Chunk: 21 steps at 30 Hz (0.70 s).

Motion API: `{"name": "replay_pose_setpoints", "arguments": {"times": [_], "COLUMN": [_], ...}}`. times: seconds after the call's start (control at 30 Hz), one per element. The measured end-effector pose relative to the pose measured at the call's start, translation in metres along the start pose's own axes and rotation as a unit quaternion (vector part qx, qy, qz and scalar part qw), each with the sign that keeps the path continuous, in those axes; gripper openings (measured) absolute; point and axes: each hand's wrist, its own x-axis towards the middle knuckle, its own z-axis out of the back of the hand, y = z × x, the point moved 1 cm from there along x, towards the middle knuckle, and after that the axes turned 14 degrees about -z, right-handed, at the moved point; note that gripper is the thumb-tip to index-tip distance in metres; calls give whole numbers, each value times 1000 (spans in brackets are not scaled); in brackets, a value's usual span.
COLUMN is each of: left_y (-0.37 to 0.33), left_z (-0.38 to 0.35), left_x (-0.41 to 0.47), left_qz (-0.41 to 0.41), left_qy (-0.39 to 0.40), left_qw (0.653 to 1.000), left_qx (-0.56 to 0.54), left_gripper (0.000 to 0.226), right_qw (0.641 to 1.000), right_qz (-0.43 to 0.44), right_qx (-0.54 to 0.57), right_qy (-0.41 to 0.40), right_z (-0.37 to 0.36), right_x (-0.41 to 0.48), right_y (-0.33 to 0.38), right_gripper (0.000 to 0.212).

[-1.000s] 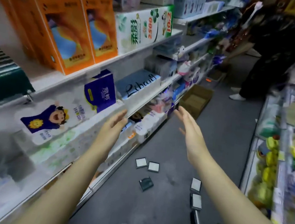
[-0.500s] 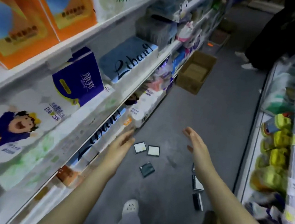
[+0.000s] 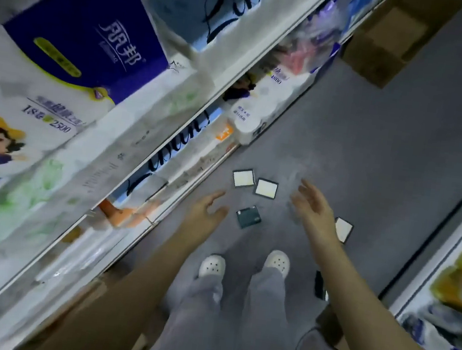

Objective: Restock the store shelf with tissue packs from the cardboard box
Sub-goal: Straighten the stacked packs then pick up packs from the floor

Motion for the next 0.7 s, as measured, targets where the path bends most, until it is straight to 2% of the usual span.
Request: {"name": "replay_pose_setpoints", "arguments": {"times": [0.13,0.27,0.47,0.6,0.7], "left_y": [59,141,306,407,473], "left_z": [-30,-74,-155,-204,-239], "left_x": [29,79,194,265,310], "left_qz": [45,78,38,-16,-67], "left_qy": [-13,-8,89,160,209], "left_qw": [997,995,987,969,938], "left_qx": [56,68,130,186,268], "left_gripper": [42,42,46,54,84], "right_qw": [998,995,982,943,890], "right_qz": [-57,-57,-18,52,120], "right_qx": [-29,-75,-185,-324,-438], "right_qy": [12,12,44,51,31], "right_z": [-5,-18,-61,-86,-101], "right_x": [76,172,348,463,537], "right_y": [-37,-89,-201,-278,-319], "right_gripper": [40,47,52,61,78]}}
